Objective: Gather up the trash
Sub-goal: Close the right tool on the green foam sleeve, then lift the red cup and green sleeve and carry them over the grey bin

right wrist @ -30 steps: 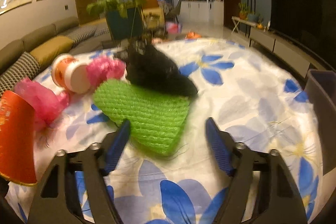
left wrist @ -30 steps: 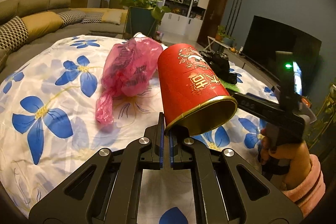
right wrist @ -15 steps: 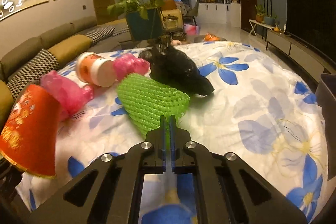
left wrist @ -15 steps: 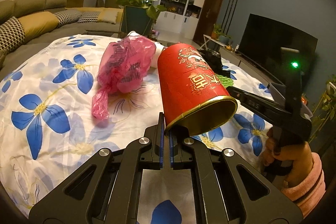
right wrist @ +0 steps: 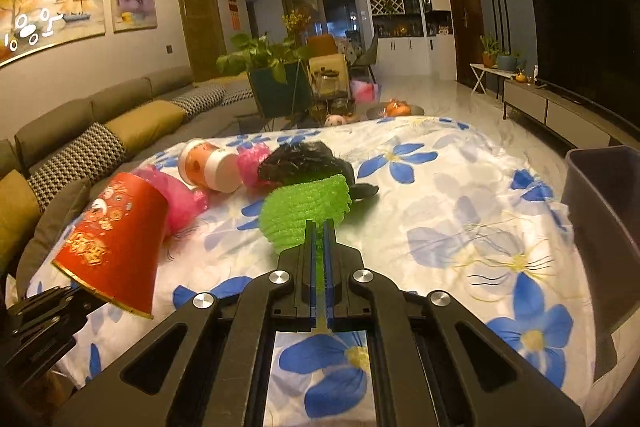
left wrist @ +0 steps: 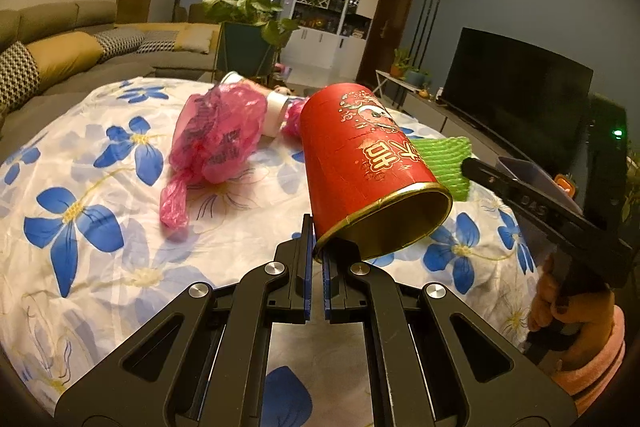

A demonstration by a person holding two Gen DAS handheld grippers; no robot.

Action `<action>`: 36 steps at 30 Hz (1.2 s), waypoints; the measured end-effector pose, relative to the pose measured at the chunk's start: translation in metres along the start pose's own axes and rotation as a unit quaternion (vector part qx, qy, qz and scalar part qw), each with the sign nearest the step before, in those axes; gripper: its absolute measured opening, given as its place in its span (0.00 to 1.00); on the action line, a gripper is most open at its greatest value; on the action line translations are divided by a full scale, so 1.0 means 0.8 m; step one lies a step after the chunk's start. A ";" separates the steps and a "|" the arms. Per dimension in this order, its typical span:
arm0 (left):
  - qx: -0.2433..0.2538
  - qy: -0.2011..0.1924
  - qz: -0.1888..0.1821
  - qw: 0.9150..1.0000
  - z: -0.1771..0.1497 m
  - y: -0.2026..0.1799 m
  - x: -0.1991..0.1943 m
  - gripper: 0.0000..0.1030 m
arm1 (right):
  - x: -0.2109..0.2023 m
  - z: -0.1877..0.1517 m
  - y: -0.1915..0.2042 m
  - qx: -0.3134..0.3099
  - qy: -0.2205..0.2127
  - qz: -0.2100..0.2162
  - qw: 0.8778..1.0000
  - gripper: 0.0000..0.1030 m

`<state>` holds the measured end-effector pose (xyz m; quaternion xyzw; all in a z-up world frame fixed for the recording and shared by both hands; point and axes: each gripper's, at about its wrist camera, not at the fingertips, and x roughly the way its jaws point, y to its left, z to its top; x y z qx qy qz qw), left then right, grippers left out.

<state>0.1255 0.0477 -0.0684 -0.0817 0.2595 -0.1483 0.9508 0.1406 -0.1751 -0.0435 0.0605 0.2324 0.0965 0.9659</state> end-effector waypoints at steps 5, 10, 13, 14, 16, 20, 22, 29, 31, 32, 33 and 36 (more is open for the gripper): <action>-0.002 -0.001 -0.002 1.000 0.005 -0.006 -0.003 0.03 | -0.036 0.007 -0.006 -0.002 -0.032 0.002 0.999 0.04; 0.004 -0.005 -0.007 1.000 0.015 -0.017 0.005 0.03 | -0.061 0.015 -0.019 -0.001 -0.057 -0.011 0.998 0.04; 0.005 -0.008 -0.011 1.000 0.023 -0.026 0.010 0.03 | -0.075 0.017 -0.028 0.002 -0.069 -0.021 0.997 0.04; 0.008 -0.010 -0.011 1.000 0.025 -0.030 0.009 0.03 | -0.079 0.017 -0.032 0.003 -0.074 -0.025 0.997 0.04; 0.016 -0.013 -0.012 1.000 0.029 -0.038 0.012 0.03 | -0.086 0.018 -0.040 0.007 -0.080 -0.032 0.996 0.04; 0.023 -0.013 -0.016 1.000 0.036 -0.052 0.020 0.03 | -0.098 0.020 -0.055 0.016 -0.093 -0.047 0.994 0.04; 0.028 -0.013 -0.018 0.999 0.040 -0.061 0.022 0.03 | -0.104 0.020 -0.061 0.019 -0.098 -0.056 0.993 0.04; 0.061 -0.016 -0.043 0.997 0.059 -0.107 0.040 0.03 | -0.123 0.026 -0.091 0.031 -0.118 -0.089 0.988 0.04; 0.072 -0.018 -0.051 0.996 0.067 -0.125 0.047 0.03 | -0.131 0.028 -0.104 0.035 -0.125 -0.104 0.986 0.04; 0.077 -0.018 -0.058 0.995 0.070 -0.134 0.052 0.03 | -0.134 0.029 -0.109 0.036 -0.128 -0.110 0.985 0.04; 0.080 -0.018 -0.063 0.995 0.072 -0.139 0.055 0.03 | -0.137 0.031 -0.115 0.038 -0.131 -0.117 0.984 0.04; 0.093 -0.019 -0.080 0.992 0.081 -0.169 0.066 0.03 | -0.147 0.033 -0.132 0.043 -0.138 -0.137 0.980 0.04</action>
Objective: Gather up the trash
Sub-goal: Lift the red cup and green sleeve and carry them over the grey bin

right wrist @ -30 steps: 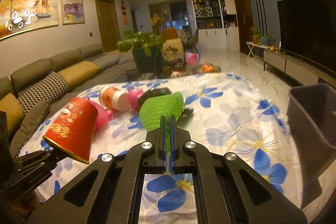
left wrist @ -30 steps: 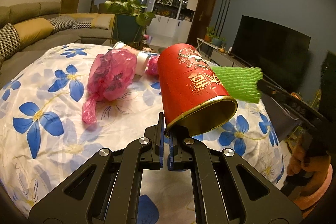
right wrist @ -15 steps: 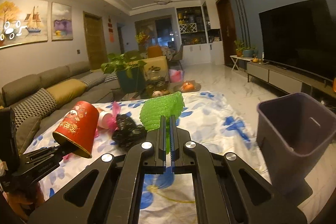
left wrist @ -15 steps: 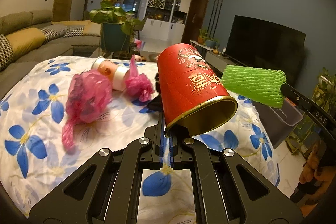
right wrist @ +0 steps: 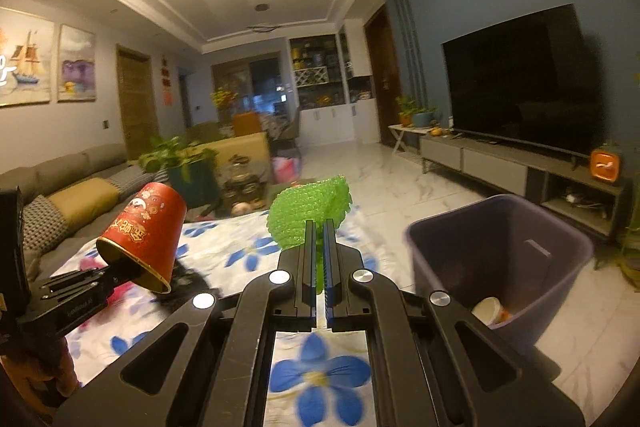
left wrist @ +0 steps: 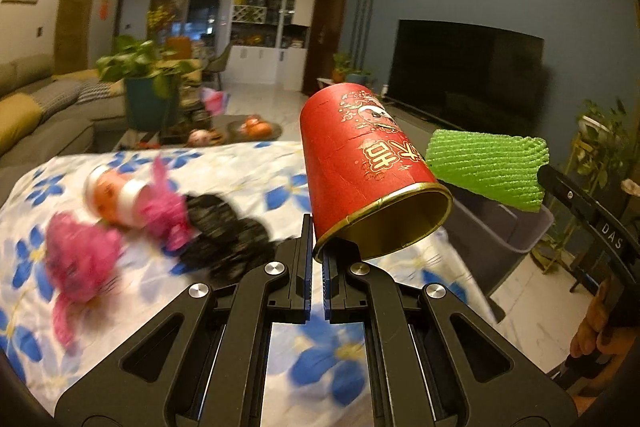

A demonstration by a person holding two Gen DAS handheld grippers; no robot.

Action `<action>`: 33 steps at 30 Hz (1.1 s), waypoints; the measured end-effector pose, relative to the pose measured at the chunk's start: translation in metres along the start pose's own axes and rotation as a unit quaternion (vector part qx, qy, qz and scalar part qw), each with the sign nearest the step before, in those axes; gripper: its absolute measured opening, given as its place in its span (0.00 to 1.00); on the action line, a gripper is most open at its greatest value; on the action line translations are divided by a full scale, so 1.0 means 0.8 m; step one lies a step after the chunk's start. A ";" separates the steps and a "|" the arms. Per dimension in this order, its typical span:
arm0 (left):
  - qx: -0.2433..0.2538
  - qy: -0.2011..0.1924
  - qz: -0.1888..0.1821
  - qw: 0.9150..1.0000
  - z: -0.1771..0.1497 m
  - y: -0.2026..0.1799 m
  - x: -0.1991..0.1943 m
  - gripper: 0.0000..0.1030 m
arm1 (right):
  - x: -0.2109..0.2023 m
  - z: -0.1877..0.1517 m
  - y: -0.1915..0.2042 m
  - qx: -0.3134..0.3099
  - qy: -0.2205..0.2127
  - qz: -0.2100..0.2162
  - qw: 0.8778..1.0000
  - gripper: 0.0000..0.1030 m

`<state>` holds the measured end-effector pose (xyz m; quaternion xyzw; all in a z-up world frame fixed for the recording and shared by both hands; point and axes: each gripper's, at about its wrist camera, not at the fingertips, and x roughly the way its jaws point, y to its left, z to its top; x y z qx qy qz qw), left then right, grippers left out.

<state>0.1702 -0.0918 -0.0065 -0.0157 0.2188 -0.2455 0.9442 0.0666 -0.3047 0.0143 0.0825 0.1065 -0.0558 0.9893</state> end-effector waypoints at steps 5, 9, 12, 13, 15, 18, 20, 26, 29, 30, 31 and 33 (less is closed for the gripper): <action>0.023 -0.003 -0.025 0.999 0.019 -0.046 0.030 0.03 | -0.005 0.009 -0.036 0.010 -0.015 -0.040 0.999 0.04; 0.040 -0.003 -0.045 0.998 0.031 -0.085 0.053 0.03 | -0.009 0.013 -0.065 0.013 -0.023 -0.075 0.997 0.04; 0.050 -0.003 -0.059 0.997 0.036 -0.107 0.066 0.03 | -0.011 0.015 -0.084 0.020 -0.028 -0.097 0.995 0.04; 0.053 -0.002 -0.065 0.996 0.038 -0.117 0.071 0.03 | -0.011 0.015 -0.089 0.020 -0.028 -0.104 0.994 0.04; 0.059 0.001 -0.075 0.995 0.040 -0.132 0.080 0.03 | -0.012 0.014 -0.101 0.023 -0.029 -0.121 0.992 0.04; 0.069 0.003 -0.094 0.993 0.044 -0.162 0.096 0.03 | -0.010 0.010 -0.115 0.027 -0.027 -0.140 0.989 0.04; 0.072 0.005 -0.102 0.992 0.047 -0.176 0.107 0.03 | -0.008 0.008 -0.123 0.025 -0.026 -0.155 0.987 0.04; 0.084 0.016 -0.116 0.990 0.052 -0.212 0.142 0.03 | 0.003 0.003 -0.140 0.022 -0.021 -0.184 0.982 0.04; 0.088 0.022 -0.119 0.989 0.050 -0.223 0.156 0.03 | 0.003 0.001 -0.141 0.022 -0.020 -0.197 0.980 0.04; 0.089 0.024 -0.120 0.988 0.050 -0.226 0.161 0.03 | 0.004 0.000 -0.142 0.021 -0.020 -0.201 0.979 0.04; 0.091 0.027 -0.120 0.988 0.048 -0.230 0.166 0.03 | 0.003 0.000 -0.144 0.021 -0.020 -0.202 0.979 0.04; 0.091 0.030 -0.121 0.988 0.047 -0.234 0.173 0.03 | 0.004 0.000 -0.144 0.022 -0.019 -0.207 0.978 0.03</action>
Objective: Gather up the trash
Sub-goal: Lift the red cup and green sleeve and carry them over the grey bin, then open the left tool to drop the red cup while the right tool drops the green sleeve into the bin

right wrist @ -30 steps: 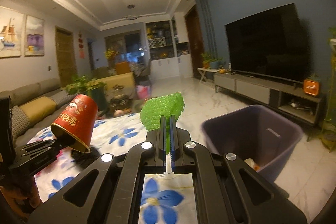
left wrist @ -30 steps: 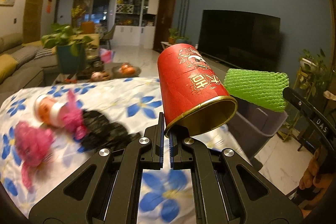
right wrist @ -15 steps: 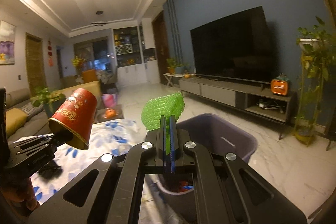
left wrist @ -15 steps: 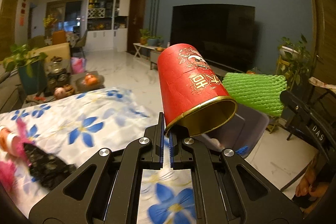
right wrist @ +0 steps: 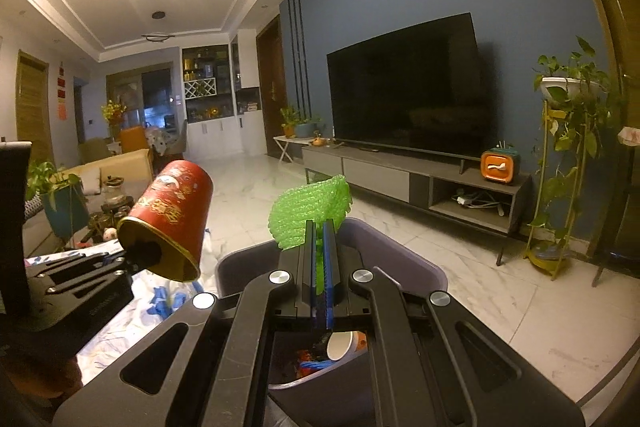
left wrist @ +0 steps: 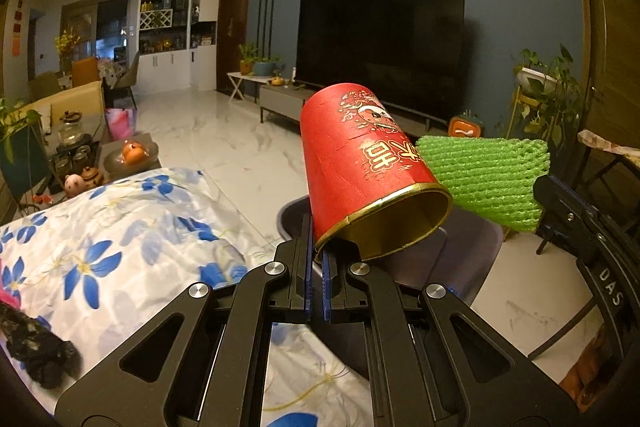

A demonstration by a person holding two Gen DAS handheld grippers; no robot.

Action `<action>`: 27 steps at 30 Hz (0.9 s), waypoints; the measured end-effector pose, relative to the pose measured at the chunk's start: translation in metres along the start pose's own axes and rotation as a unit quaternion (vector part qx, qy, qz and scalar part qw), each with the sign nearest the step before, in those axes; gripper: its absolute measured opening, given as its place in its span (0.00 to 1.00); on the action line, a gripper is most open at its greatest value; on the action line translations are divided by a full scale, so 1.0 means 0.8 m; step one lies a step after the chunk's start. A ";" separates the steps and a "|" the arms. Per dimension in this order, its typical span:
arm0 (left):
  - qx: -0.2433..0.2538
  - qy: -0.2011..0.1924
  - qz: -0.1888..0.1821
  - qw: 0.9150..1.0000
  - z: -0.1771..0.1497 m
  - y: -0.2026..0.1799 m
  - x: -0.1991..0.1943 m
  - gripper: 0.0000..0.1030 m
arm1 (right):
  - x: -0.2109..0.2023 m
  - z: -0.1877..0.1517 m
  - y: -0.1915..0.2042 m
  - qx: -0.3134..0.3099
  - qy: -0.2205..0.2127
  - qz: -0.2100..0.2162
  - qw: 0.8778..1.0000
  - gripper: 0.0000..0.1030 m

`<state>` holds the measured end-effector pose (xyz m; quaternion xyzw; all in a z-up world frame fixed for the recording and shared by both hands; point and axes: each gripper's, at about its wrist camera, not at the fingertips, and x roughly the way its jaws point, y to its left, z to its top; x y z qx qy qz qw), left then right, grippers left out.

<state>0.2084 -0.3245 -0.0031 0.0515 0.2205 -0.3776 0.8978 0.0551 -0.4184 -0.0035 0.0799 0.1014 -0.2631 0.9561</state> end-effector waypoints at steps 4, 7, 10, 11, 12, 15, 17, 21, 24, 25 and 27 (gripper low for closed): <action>0.003 0.005 -0.007 1.000 0.001 -0.008 0.014 0.03 | 0.005 0.003 -0.002 0.004 0.001 -0.008 1.000 0.04; 0.005 0.006 -0.010 1.000 0.003 -0.013 0.021 0.03 | 0.011 0.006 -0.005 0.006 0.004 -0.011 1.000 0.03; 0.006 0.006 -0.012 1.000 0.004 -0.019 0.029 0.03 | 0.013 0.006 -0.004 0.006 0.006 -0.014 1.000 0.03; 0.007 0.008 -0.012 1.000 0.004 -0.020 0.033 0.03 | 0.015 0.006 -0.005 0.007 0.007 -0.013 1.000 0.03; 0.007 0.009 -0.012 1.000 0.004 -0.020 0.035 0.03 | 0.018 0.006 -0.007 0.009 0.009 -0.012 1.000 0.03; 0.007 0.013 -0.014 1.000 0.002 -0.021 0.044 0.03 | 0.022 0.005 -0.009 0.009 0.011 -0.012 1.000 0.04; 0.007 0.017 -0.012 1.000 0.002 -0.021 0.050 0.03 | 0.025 0.006 -0.010 0.010 0.013 -0.014 1.000 0.04; 0.005 0.022 -0.015 1.000 0.002 -0.022 0.059 0.03 | 0.032 0.006 -0.014 0.013 0.017 -0.014 1.000 0.04; 0.006 0.026 -0.020 0.999 0.001 -0.025 0.066 0.03 | 0.034 0.006 -0.016 0.013 0.018 -0.013 1.000 0.04; 0.007 0.027 -0.020 0.999 0.001 -0.026 0.068 0.03 | 0.036 0.005 -0.016 0.013 0.019 -0.013 1.000 0.04; 0.006 0.030 -0.023 0.999 -0.001 -0.027 0.074 0.03 | 0.040 0.004 -0.017 0.014 0.022 -0.010 1.000 0.04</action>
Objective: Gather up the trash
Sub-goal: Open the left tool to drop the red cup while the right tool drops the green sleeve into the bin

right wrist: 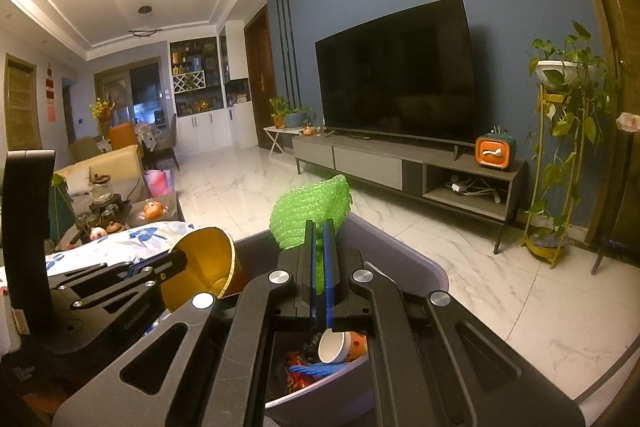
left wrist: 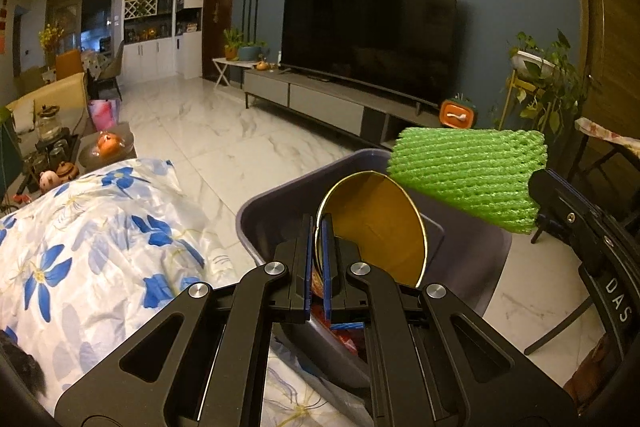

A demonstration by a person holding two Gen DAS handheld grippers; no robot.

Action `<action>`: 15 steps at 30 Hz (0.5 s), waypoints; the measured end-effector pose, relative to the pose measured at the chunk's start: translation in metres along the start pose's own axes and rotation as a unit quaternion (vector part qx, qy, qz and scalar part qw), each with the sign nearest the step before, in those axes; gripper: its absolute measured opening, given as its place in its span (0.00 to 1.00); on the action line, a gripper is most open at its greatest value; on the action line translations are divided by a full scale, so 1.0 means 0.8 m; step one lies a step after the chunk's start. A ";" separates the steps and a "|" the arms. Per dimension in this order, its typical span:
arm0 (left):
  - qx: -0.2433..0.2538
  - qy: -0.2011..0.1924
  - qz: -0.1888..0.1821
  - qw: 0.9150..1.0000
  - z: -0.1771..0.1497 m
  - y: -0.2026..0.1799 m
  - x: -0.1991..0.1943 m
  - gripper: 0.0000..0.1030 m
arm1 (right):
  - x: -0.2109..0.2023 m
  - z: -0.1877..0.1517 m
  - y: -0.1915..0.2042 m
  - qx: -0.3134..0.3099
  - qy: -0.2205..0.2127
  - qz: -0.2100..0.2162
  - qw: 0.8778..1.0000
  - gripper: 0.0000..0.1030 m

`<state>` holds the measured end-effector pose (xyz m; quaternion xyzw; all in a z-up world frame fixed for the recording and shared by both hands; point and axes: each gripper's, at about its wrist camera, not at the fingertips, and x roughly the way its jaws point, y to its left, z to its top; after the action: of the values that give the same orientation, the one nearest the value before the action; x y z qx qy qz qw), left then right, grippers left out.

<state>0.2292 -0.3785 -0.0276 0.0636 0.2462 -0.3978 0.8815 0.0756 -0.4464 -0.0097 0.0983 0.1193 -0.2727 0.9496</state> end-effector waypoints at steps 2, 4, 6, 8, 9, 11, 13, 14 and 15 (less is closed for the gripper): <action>-0.001 0.005 -0.002 1.000 -0.002 -0.002 0.006 0.03 | 0.005 -0.002 -0.002 0.002 0.003 0.001 1.000 0.04; 0.000 0.007 -0.005 1.000 -0.003 -0.002 0.010 0.03 | 0.009 -0.003 -0.003 0.003 0.003 0.003 1.000 0.04; -0.001 0.008 -0.010 1.000 -0.004 -0.003 0.012 0.03 | 0.011 -0.002 -0.004 0.002 0.002 0.004 1.000 0.04; 0.001 0.008 -0.016 1.000 -0.004 -0.005 0.013 0.04 | 0.014 -0.001 -0.006 0.003 0.002 0.008 1.000 0.04; 0.002 0.008 -0.015 1.000 -0.004 -0.006 0.014 0.04 | 0.016 -0.001 -0.008 0.005 0.002 0.010 1.000 0.06; 0.005 0.011 -0.024 1.000 -0.005 -0.008 0.017 0.05 | 0.018 -0.003 -0.011 0.010 0.003 0.014 1.000 0.25; 0.004 0.017 -0.033 0.999 -0.008 -0.007 0.019 0.24 | 0.018 -0.005 -0.017 0.018 0.001 0.015 1.000 0.41; 0.003 0.016 -0.033 0.999 -0.009 -0.006 0.019 0.34 | 0.017 -0.005 -0.019 0.021 -0.001 0.014 1.000 0.44; 0.000 0.011 -0.032 0.999 -0.010 -0.004 0.017 0.49 | 0.016 -0.005 -0.021 0.023 -0.002 0.011 1.000 0.44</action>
<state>0.2315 -0.3870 -0.0411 0.0599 0.2583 -0.4253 0.8654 0.0766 -0.4656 -0.0192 0.1209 0.1095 -0.2647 0.9504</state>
